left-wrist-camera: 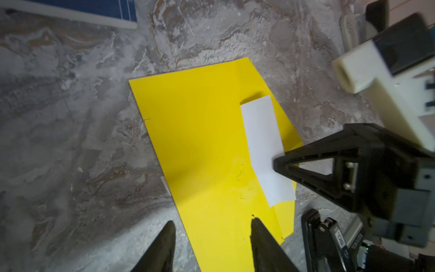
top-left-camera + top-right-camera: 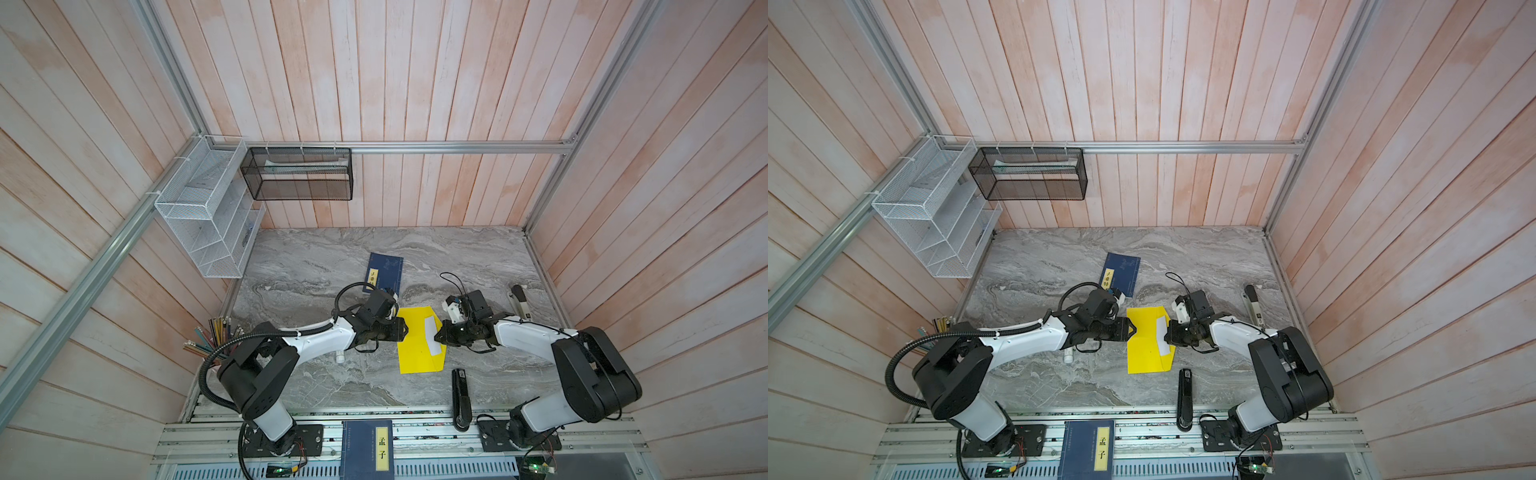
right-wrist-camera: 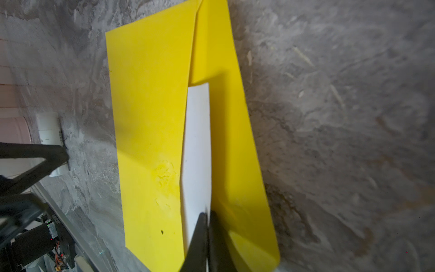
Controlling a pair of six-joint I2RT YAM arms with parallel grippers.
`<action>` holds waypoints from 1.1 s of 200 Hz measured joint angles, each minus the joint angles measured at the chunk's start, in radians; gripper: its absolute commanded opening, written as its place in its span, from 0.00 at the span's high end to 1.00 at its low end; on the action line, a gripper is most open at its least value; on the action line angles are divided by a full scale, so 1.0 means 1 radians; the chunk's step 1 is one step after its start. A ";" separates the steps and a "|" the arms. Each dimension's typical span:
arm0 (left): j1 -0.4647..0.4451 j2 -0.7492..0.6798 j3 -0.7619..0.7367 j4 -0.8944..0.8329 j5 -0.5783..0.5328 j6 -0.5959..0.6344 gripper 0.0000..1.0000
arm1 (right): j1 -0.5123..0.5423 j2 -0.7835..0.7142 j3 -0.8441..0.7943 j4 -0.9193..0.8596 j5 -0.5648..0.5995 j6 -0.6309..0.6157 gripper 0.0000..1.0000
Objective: Place the letter into the envelope and seal it
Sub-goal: 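Slide the white sheet farther into the yellow envelope with the right gripper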
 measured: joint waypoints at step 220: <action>0.001 0.122 -0.003 0.122 0.068 -0.023 0.63 | 0.026 0.048 0.003 0.060 -0.038 0.026 0.76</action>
